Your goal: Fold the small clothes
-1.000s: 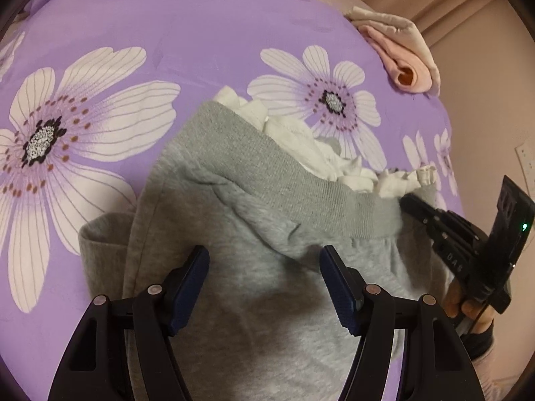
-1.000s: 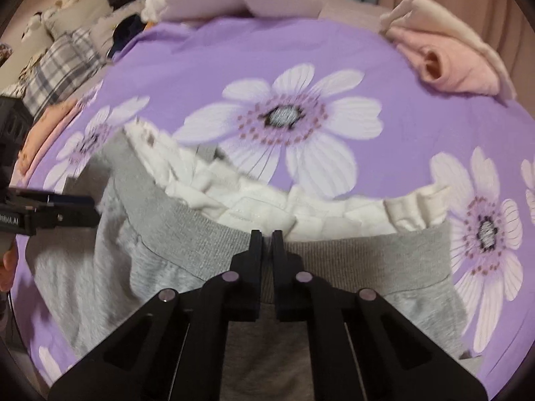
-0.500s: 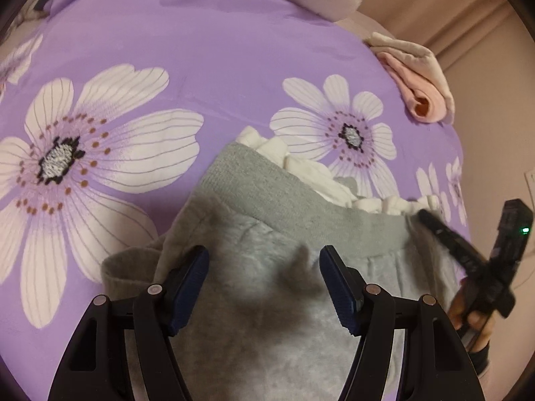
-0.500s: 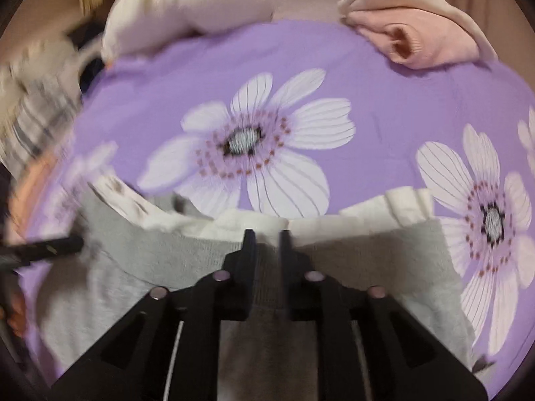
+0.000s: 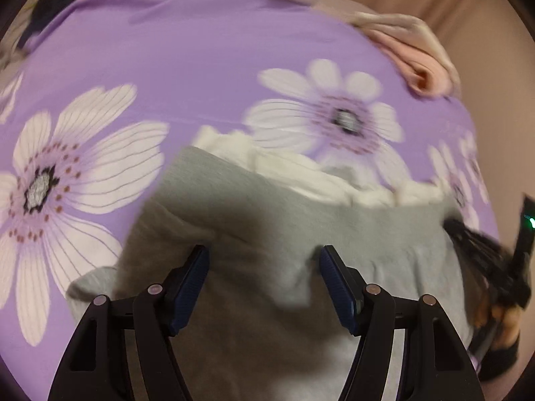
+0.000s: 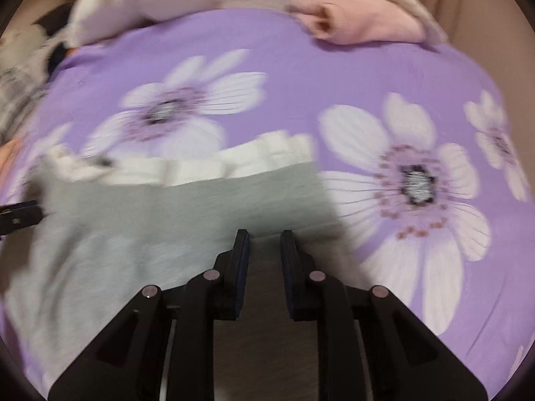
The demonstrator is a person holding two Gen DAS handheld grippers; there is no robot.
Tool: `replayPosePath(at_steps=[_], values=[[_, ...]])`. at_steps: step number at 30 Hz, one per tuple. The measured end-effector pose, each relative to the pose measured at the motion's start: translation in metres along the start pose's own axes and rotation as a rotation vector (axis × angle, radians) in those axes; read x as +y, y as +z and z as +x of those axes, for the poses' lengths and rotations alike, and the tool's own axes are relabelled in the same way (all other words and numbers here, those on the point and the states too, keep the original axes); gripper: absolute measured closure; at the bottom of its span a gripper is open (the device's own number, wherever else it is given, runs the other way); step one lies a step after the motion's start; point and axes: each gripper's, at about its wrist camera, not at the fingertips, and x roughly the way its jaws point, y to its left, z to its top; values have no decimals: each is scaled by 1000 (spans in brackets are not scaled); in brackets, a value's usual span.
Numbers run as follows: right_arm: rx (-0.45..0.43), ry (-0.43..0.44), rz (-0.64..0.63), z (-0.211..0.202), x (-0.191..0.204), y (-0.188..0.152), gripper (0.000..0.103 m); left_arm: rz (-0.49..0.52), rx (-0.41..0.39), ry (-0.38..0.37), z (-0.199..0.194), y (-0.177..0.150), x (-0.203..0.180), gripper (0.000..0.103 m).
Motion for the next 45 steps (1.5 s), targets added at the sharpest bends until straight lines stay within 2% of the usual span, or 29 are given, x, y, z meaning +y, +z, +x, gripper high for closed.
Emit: replayPosePath(at_steps=[4, 7, 11, 14, 17, 19, 21, 24, 27, 29, 36, 38, 41, 44, 45], values=[[-8, 25, 98, 4, -19, 10, 88, -62, -5, -34, 1, 9, 10, 35], [-22, 89, 176, -5, -30, 8, 87, -74, -12, -38, -12, 6, 13, 35], [-84, 53, 115, -45, -25, -11, 74, 0, -36, -59, -45, -17, 13, 35], [-121, 90, 70, -75, -23, -36, 74, 100, -82, -89, -74, -49, 9, 35], [-141, 119, 56, -96, -25, -65, 74, 149, -120, -102, -90, -77, 9, 35], [-155, 119, 46, -106, -25, -87, 77, 174, -167, -94, -99, -100, 13, 35], [-152, 91, 32, -109, -23, -105, 87, 192, -188, -62, -99, -116, 18, 38], [-126, 57, 33, -106, -26, -127, 92, 146, -140, -42, -89, -132, 35, 52], [-103, 48, 63, -102, -39, -147, 100, 131, -146, -65, -87, -144, 43, 54], [-100, 83, 111, -98, -49, -157, 103, 143, -149, -55, -89, -147, 41, 54], [-96, 131, 185, -104, -54, -168, 103, 137, -156, 0, -102, -162, 35, 53], [-130, 139, 175, -115, -50, -166, 97, 140, -175, 24, -108, -168, 33, 53], [-164, 136, 161, -124, -44, -161, 96, 137, -169, 56, -107, -170, 31, 53], [-128, 103, 172, -112, -44, -159, 96, 134, -167, 75, -105, -171, 29, 53], [-113, 97, 183, -107, -46, -160, 99, 135, -166, 78, -105, -171, 28, 53]])
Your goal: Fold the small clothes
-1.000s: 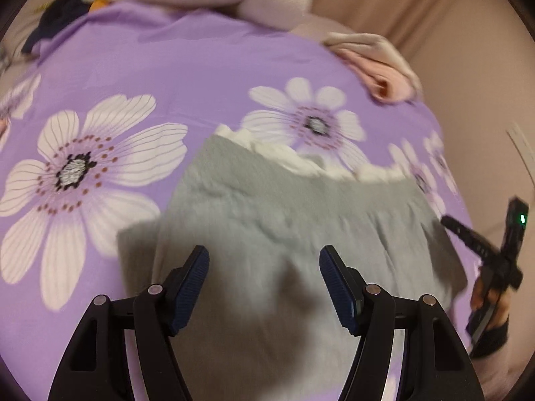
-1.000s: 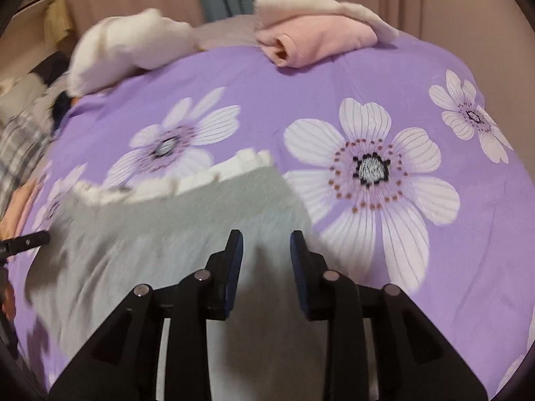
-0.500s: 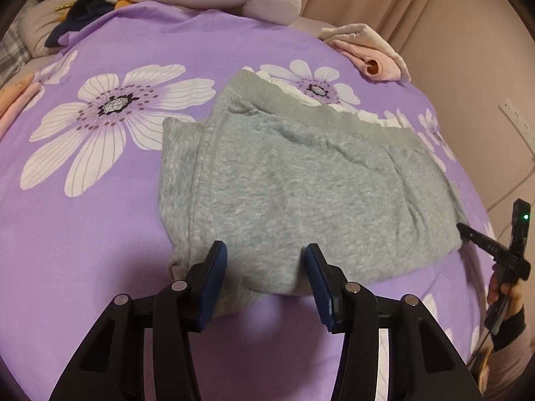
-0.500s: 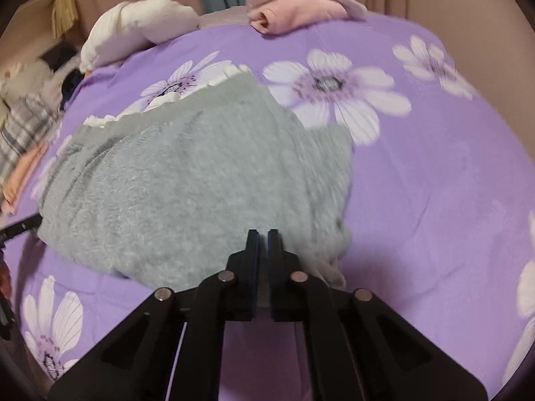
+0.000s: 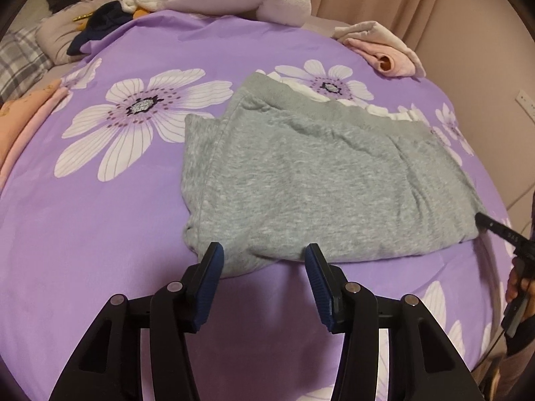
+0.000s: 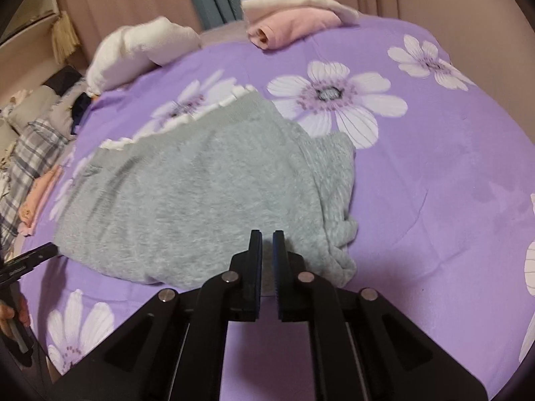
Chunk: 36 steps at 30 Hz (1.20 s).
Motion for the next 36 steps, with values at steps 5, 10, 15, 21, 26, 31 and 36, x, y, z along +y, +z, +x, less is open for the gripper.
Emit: replayPosePath(at_steps=[5, 10, 15, 21, 26, 31, 36], values=[[22, 27, 67, 6, -9, -13, 101, -5, 22, -4, 2, -4, 2, 53], [37, -8, 48, -5, 0, -16, 98, -42, 15, -16, -6, -10, 6, 53], [-8, 25, -13, -20, 25, -18, 75, -124, 5, -55, -20, -18, 18, 48], [-35, 108, -81, -21, 61, -11, 75, -123, -67, -44, -41, -12, 14, 47], [-20, 214, -109, -6, 96, -8, 76, -43, -82, -67, -35, -1, -14, 47], [8, 275, -172, 14, 139, -12, 76, 21, -34, -91, -4, 6, -39, 47], [107, 243, -271, 41, 166, -38, 75, 45, 51, -77, 23, -2, -42, 47]])
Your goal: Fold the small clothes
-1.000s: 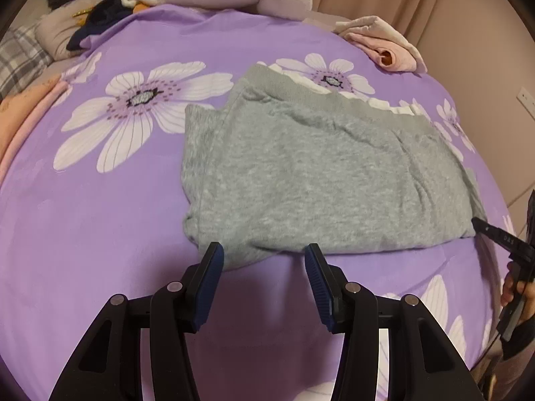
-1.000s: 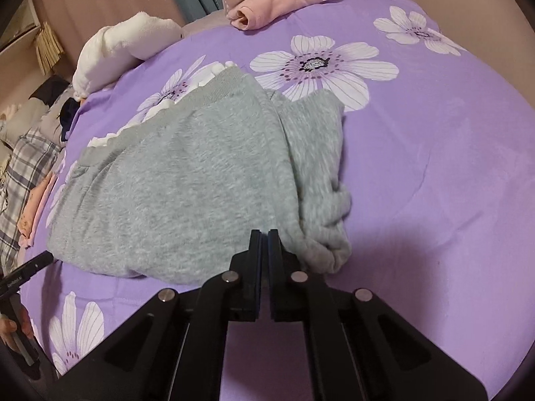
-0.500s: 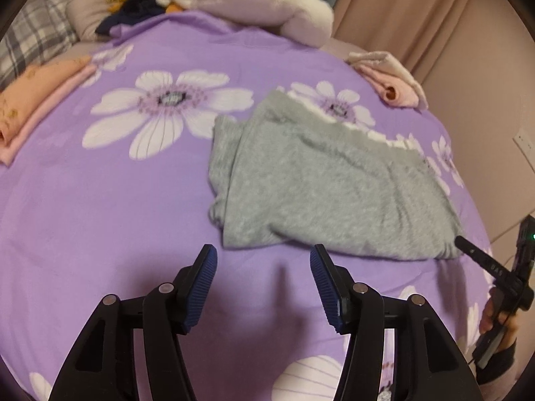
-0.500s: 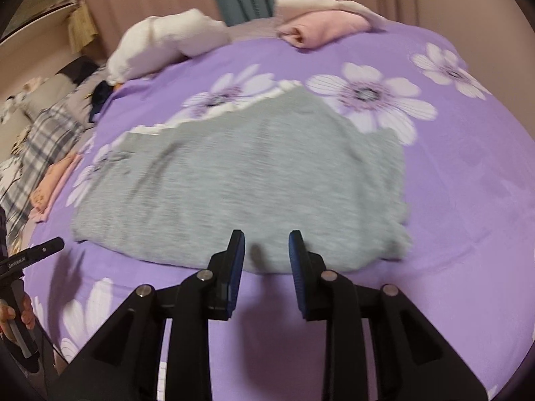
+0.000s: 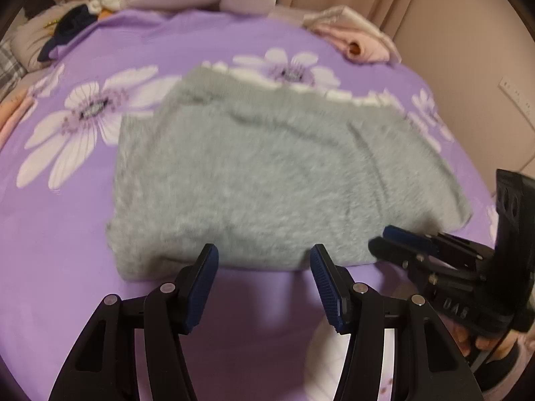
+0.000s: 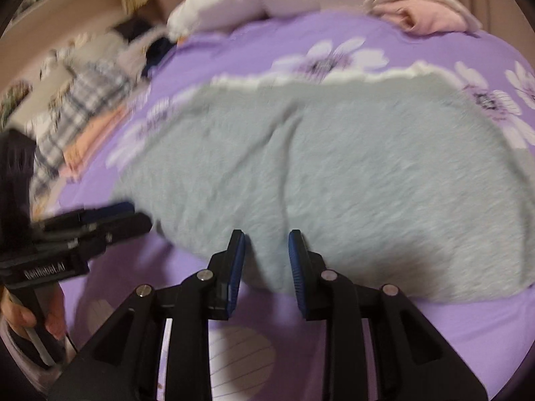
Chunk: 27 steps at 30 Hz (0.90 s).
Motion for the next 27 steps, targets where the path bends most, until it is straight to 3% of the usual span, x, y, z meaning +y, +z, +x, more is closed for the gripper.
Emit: replayPosePath(at_steps=[2, 6, 10, 13, 15, 23, 27], values=[[-12, -16, -47, -1, 4, -6, 75, -11, 30, -2, 6, -5, 6, 47], [23, 9, -44, -8, 0, 0, 76, -46, 5, -29, -10, -12, 17, 47], [-6, 39, -8, -19, -7, 2, 75, -162, -26, -124, -31, -23, 39, 47], [-31, 57, 31, -25, -11, 3, 73, -280, -21, -219, -37, -34, 60, 37], [-46, 73, 55, -24, -10, 5, 69, -319, -18, -268, -37, -37, 67, 36], [-64, 110, 104, -23, -1, 0, 66, -517, -37, -407, -20, -30, 84, 35], [-69, 112, 125, -25, -5, -3, 65, -589, -65, -421, -12, -25, 90, 35]])
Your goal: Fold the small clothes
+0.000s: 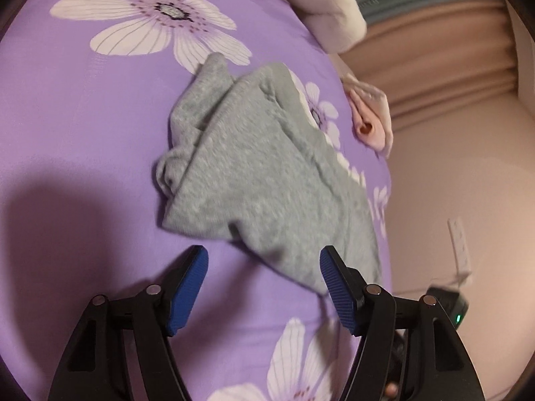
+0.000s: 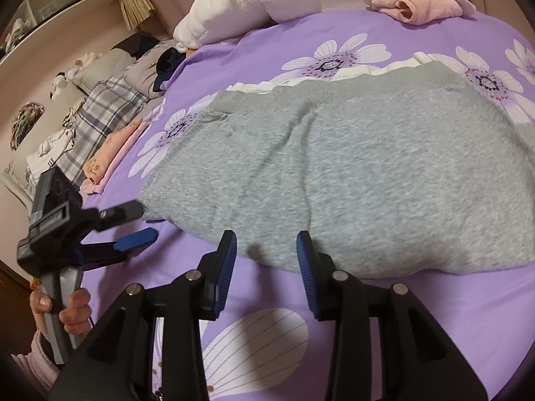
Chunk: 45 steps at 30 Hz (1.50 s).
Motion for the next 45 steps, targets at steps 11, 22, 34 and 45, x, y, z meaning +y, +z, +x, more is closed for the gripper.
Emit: replayPosePath(at_steps=[11, 22, 34, 45], values=[[-16, 20, 50, -6, -11, -2, 65, -84, -125, -22, 10, 34, 10, 35], [-37, 19, 51, 7, -14, 26, 65, -30, -81, 98, 30, 61, -7, 53], [-67, 27, 77, 24, -13, 72, 69, 91, -83, 255, 26, 57, -27, 73], [15, 1, 131, 44, -31, 65, 81, 254, -122, 311, 21, 50, -64, 76]])
